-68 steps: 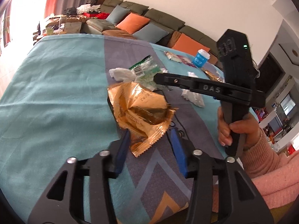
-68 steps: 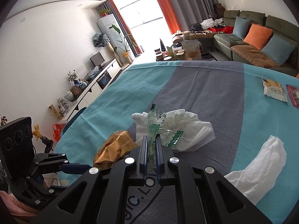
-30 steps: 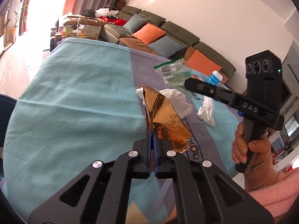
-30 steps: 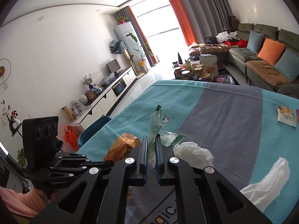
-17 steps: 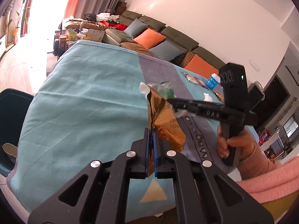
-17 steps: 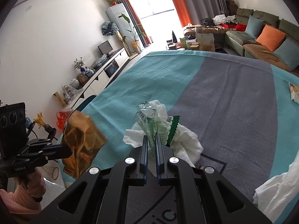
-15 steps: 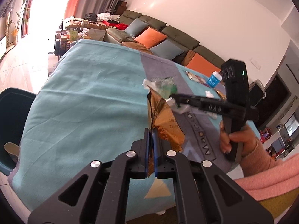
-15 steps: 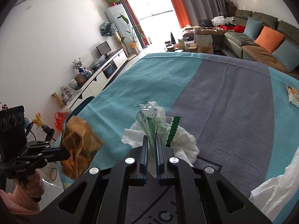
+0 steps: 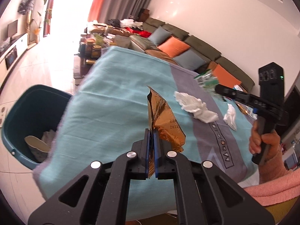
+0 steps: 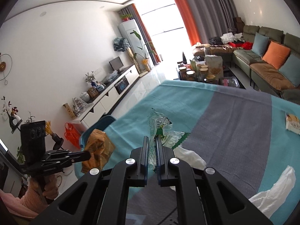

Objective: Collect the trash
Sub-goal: 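Carry the gold wrapper and green plastic over the teal bin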

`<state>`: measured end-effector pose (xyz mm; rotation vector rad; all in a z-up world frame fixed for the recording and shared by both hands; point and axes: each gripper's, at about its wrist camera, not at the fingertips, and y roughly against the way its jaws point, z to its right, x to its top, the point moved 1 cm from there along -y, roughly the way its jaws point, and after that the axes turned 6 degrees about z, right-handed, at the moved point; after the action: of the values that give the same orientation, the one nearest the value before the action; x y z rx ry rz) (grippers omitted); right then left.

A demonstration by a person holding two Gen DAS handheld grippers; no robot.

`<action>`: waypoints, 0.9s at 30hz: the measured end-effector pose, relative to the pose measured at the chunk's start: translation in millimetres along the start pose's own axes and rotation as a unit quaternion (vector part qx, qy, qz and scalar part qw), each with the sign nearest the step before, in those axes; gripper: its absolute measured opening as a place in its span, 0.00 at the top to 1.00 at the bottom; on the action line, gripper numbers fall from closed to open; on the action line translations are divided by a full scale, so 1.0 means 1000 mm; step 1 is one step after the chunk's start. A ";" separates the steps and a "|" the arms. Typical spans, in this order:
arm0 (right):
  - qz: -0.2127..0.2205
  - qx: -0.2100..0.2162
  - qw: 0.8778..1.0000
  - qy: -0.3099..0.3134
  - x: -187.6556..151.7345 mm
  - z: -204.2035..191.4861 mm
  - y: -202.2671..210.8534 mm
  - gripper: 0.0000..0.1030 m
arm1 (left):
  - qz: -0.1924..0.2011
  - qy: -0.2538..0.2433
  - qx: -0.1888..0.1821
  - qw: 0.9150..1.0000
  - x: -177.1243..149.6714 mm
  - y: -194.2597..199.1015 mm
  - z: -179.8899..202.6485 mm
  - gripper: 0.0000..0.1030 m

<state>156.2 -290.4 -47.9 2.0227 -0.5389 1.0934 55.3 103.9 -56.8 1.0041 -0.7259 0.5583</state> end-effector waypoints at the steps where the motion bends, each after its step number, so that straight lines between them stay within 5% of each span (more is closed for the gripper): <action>1: 0.002 0.007 1.000 0.003 0.002 -0.004 0.000 0.94 | 0.003 0.001 0.006 1.000 0.001 0.003 -0.002 0.97; 14: -0.045 0.116 0.992 0.036 0.007 -0.076 -0.067 0.94 | 0.040 0.044 0.080 0.995 0.013 0.037 -0.044 0.97; 27: -0.092 0.187 0.976 0.062 0.012 -0.133 -0.135 0.94 | 0.065 0.106 0.151 0.981 0.014 0.069 -0.106 0.97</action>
<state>182.8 -101.9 -49.0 2.2496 -0.0787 1.2668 44.8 230.0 -44.1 1.1603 -0.5278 0.8953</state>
